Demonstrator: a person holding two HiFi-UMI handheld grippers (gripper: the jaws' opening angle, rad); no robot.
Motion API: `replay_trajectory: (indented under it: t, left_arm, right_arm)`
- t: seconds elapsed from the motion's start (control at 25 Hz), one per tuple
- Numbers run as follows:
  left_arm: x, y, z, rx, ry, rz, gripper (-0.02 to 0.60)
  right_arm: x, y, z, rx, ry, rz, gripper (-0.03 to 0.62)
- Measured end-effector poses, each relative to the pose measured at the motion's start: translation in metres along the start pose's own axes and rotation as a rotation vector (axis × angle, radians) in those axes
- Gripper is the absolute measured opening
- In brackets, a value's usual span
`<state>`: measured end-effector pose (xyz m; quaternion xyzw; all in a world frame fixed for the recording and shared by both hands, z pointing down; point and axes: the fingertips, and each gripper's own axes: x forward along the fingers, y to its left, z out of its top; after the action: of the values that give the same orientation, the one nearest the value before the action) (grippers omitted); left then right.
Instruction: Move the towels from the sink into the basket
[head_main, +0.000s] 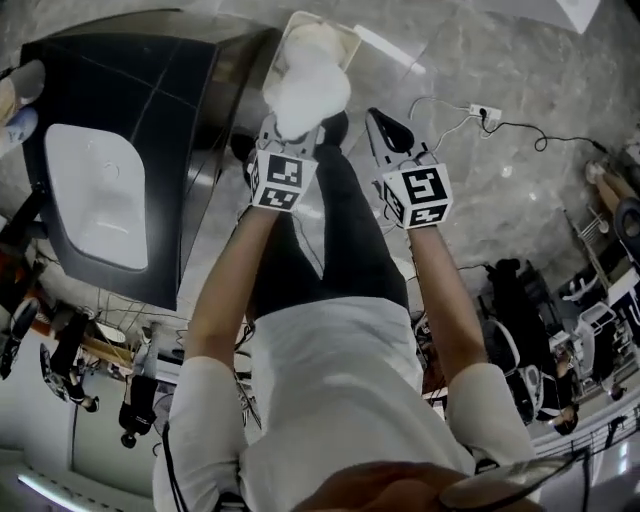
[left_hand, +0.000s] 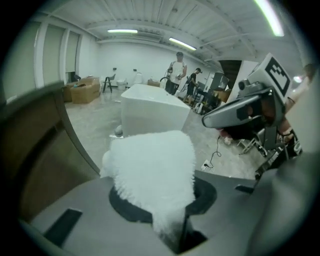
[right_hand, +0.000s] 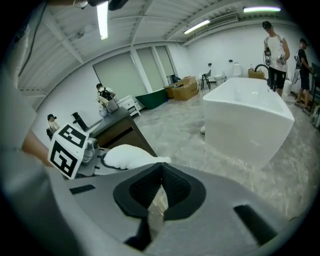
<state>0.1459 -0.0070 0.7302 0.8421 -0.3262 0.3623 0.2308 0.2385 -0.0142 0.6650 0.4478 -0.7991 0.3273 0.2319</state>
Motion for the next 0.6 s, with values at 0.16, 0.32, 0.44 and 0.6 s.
replay_trajectory:
  t: [0.16,0.32,0.44,0.6]
  left_arm:
    - [0.076,0.014,-0.065,-0.055,0.064,-0.001,0.109]
    - [0.156,0.044,-0.131,-0.036,0.143,0.014,0.125]
    - [0.205,0.056,-0.171,-0.017,0.199,0.03,0.13]
    - [0.255,0.06,-0.228,-0.005,0.282,0.035,0.221]
  right_arm:
    - [0.048,-0.015,-0.068,0.022,0.066,0.018,-0.002]
    - [0.105,-0.031,-0.132,0.034,0.113,0.03,-0.002]
    - [0.136,-0.047,-0.174,0.047,0.148,0.025,-0.002]
    - [0.167,-0.061,-0.219,0.074,0.178,0.017,-0.002]
